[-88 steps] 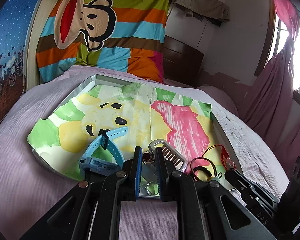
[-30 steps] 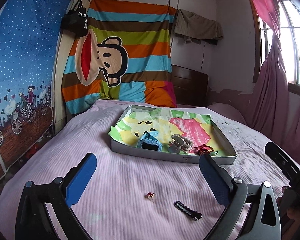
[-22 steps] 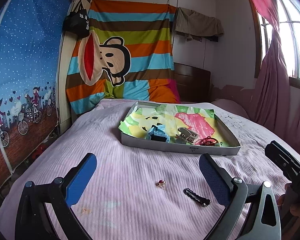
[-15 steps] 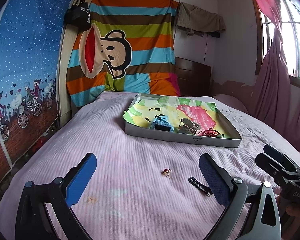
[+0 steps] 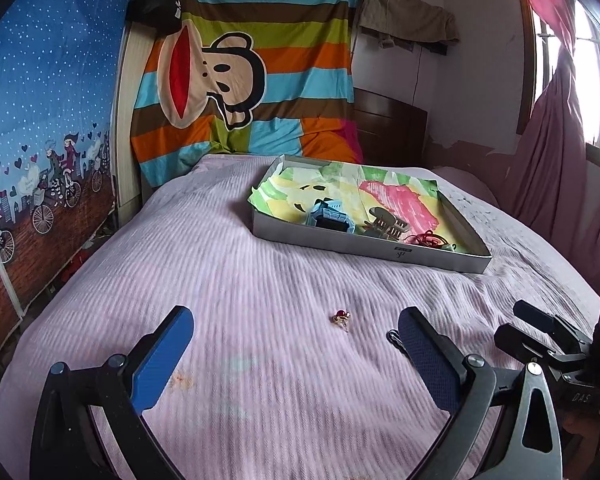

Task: Organize jewelry
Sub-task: 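Move both tools back toward the remaining earring and black bead strip, then grasp the black bead strip with the right tool while the left tool grasps the second earring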

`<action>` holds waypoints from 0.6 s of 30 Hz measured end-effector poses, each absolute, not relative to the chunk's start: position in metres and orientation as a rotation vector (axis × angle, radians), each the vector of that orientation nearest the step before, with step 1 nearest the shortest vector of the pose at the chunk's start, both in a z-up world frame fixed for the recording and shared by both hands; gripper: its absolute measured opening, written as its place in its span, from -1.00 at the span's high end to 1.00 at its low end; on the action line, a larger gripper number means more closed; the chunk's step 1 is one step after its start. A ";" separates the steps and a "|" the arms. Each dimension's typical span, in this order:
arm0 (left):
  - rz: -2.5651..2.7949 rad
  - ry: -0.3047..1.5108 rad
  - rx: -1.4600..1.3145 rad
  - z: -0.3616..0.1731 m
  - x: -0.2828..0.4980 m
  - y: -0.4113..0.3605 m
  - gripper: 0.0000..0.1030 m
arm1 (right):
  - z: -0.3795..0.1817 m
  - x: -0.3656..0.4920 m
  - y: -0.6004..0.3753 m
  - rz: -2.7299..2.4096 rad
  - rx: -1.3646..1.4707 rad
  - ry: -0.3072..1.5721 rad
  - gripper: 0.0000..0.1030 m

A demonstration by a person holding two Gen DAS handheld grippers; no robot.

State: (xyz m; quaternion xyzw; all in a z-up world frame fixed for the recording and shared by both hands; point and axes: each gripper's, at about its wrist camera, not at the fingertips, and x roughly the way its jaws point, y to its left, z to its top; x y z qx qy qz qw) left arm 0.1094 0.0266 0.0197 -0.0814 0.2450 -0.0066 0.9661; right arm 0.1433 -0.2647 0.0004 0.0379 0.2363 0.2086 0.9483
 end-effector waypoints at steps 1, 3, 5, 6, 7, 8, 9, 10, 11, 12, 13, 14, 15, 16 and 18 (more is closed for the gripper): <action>-0.015 0.503 -0.165 0.019 0.111 0.027 -1.00 | -0.002 0.145 -0.264 0.428 0.081 0.492 -0.97; -0.022 0.520 -0.164 0.018 0.115 0.026 -1.00 | -0.006 0.147 -0.263 0.432 0.085 0.506 -0.97; -0.035 0.539 -0.163 0.016 0.119 0.026 -1.00 | -0.008 0.149 -0.261 0.439 0.082 0.514 -0.97; -0.045 0.550 -0.162 0.015 0.121 0.025 -1.00 | -0.009 0.149 -0.259 0.443 0.077 0.516 -0.97; -0.054 0.559 -0.162 0.014 0.124 0.025 -1.00 | -0.009 0.150 -0.258 0.449 0.072 0.518 -0.97; -0.061 0.568 -0.162 0.013 0.126 0.025 -0.99 | -0.010 0.150 -0.255 0.456 0.065 0.520 -0.96; -0.071 0.576 -0.164 0.012 0.129 0.024 -0.95 | -0.010 0.150 -0.254 0.460 0.058 0.522 -0.91; -0.082 0.587 -0.166 0.011 0.131 0.024 -0.92 | -0.011 0.150 -0.251 0.470 0.049 0.525 -0.82; -0.093 0.596 -0.168 0.009 0.134 0.023 -0.85 | -0.011 0.150 -0.248 0.478 0.042 0.529 -0.76; -0.104 0.608 -0.171 0.008 0.137 0.023 -0.79 | -0.012 0.151 -0.246 0.486 0.034 0.534 -0.62; -0.115 0.620 -0.173 0.006 0.139 0.022 -0.76 | -0.013 0.151 -0.243 0.495 0.025 0.541 -0.51; -0.124 0.631 -0.176 0.004 0.142 0.021 -0.71 | -0.014 0.152 -0.241 0.502 0.019 0.547 -0.48; -0.132 0.642 -0.179 0.002 0.144 0.021 -0.66 | -0.015 0.152 -0.240 0.511 0.013 0.553 -0.42; -0.140 0.652 -0.182 0.001 0.146 0.020 -0.63 | -0.016 0.153 -0.237 0.523 0.005 0.561 -0.37; -0.154 0.670 -0.188 -0.003 0.150 0.019 -0.50 | -0.018 0.153 -0.233 0.546 -0.008 0.572 -0.27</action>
